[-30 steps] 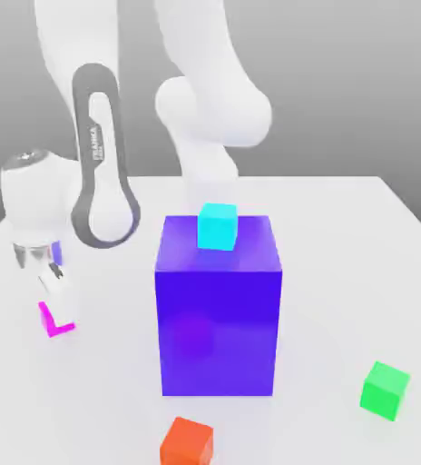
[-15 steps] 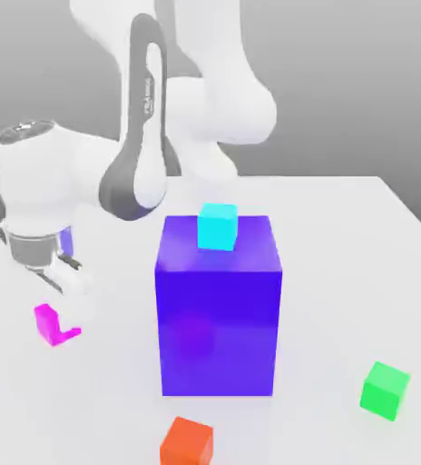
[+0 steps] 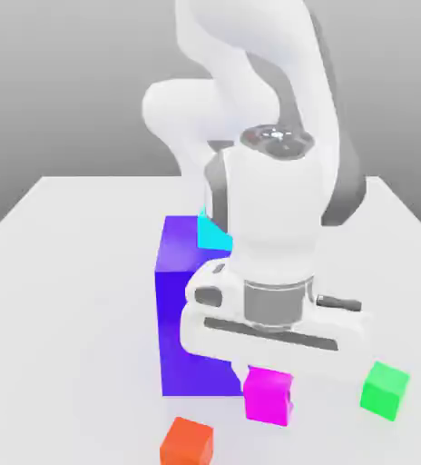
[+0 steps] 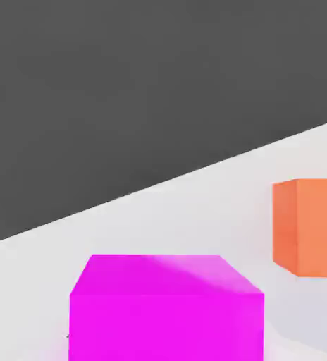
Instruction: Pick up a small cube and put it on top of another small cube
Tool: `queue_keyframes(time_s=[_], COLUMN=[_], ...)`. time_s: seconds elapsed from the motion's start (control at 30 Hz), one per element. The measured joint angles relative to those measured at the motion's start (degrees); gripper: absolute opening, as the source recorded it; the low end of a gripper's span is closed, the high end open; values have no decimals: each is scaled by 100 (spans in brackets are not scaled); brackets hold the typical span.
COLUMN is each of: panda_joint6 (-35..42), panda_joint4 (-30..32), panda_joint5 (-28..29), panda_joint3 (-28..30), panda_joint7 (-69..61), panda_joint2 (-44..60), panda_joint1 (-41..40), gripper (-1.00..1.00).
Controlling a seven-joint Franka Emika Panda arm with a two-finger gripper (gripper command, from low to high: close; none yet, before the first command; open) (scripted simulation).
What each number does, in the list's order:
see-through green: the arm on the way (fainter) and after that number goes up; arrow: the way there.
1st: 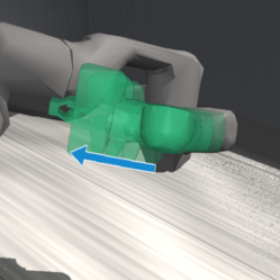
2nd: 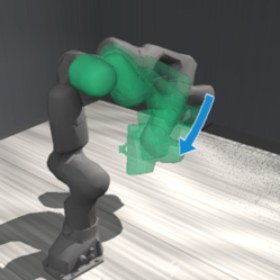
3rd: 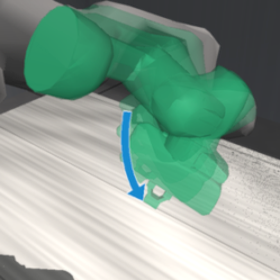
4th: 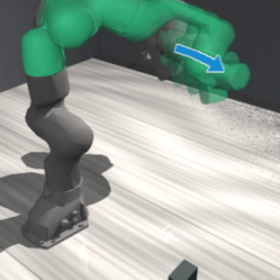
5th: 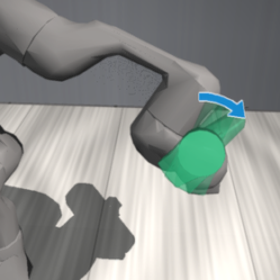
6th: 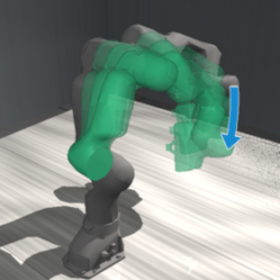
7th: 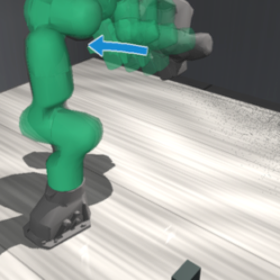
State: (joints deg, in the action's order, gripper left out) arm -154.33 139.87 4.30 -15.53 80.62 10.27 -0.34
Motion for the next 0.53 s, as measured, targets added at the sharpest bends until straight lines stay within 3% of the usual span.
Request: queue_keyframes(time_s=[0.13, 0.23, 0.43, 0.47, 0.53], panda_joint6=[221, 409, -312, -404, -404], panda_joint4=[-158, 176, 353, 347, 347], panda_joint5=[101, 48, 753, 839, 840], panda_joint3=[-408, -601, -220, -157, -157], panda_joint7=[828, 1654, 2564, 2630, 2630], panda_joint2=[-6, -276, 470, 576, 576], panda_joint1=[658, 989, 1349, 1397, 1397], gripper=[-100, -100, -100, 100, 100])
